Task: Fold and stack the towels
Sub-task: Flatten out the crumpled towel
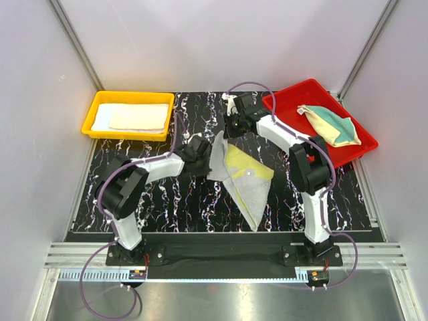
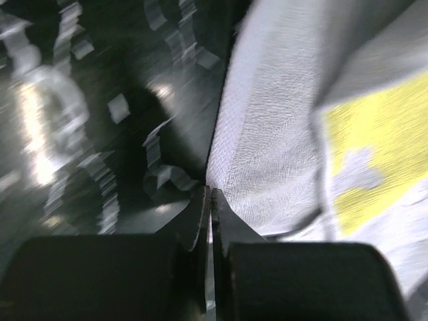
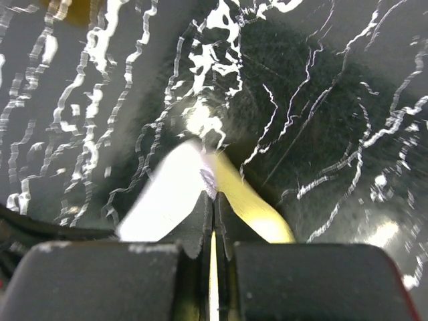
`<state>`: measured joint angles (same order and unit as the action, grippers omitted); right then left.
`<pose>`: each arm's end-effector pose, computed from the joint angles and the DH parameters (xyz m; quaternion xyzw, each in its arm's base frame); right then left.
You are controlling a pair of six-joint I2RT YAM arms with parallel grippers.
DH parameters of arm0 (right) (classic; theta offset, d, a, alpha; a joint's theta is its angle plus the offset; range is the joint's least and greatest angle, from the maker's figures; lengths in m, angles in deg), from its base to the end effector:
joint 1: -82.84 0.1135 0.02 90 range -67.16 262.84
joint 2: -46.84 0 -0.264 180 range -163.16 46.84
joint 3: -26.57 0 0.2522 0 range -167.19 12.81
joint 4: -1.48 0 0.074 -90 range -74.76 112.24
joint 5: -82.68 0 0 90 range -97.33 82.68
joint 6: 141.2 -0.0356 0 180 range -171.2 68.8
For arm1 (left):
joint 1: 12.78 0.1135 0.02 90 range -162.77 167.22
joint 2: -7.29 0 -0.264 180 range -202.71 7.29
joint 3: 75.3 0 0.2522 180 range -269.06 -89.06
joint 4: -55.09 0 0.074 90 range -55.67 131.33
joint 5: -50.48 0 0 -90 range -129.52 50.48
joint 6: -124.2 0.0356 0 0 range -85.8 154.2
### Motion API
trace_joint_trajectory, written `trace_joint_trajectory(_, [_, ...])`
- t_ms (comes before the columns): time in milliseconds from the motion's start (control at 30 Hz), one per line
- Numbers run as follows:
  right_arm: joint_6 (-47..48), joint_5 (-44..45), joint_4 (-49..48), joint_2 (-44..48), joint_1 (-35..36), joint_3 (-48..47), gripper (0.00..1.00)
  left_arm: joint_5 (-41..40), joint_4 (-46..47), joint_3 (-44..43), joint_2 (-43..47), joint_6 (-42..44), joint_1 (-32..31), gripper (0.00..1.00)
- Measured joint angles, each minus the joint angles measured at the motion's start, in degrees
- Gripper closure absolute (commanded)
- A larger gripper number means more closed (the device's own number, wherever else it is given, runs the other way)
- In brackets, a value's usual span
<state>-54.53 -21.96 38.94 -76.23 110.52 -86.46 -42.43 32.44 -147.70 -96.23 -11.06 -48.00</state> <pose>0.4259 0.2336 0.2108 -0.2401 0.8939 0.2105 0.3147 0.2971 -0.2075 0.1515 -0.0910 0.9458 -0.1824 0.2529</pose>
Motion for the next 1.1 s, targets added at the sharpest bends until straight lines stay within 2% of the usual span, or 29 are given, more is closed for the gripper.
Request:
trace_joint_trajectory(133, [-0.28,0.74,2.71,5.70,0.00,0.13,1.00,-3.39,-12.90,-2.54,5.14,7.56,0.46,1.00])
trace_joint_trajectory(233, [-0.46,1.95,4.57,12.63,0.00,0.13,1.00,-6.08,-20.76,-9.92,9.27,13.64,1.29,1.00])
trace_joint_trajectory(367, [0.44,2.86,5.92,25.77,0.00,0.28,1.00,-11.13,-25.86,-21.38,17.00,21.51,1.73,1.00])
trace_joint_trajectory(500, [1.44,2.78,5.66,39.69,0.00,1.51,1.00,-12.72,-29.07,-26.27,26.97,27.63,1.51,1.00])
trace_joint_trajectory(667, [1.99,-3.23,4.83,56.00,0.33,8.35,1.00,-8.41,-30.69,-26.71,39.12,34.62,-2.91,1.00])
trace_joint_trajectory(800, [1.86,-11.26,4.81,65.79,0.31,15.15,1.00,-4.76,-32.57,-26.71,46.51,36.94,-5.68,1.00])
trace_joint_trajectory(933, [-0.20,-17.79,4.59,71.28,0.37,18.47,1.00,-0.17,-34.49,-27.71,51.19,37.00,-7.26,1.00])
trace_joint_trajectory(1100, [-3.67,-21.55,1.86,74.95,0.37,19.80,1.00,5.09,-35.47,-30.73,52.43,36.17,-8.02,1.00])
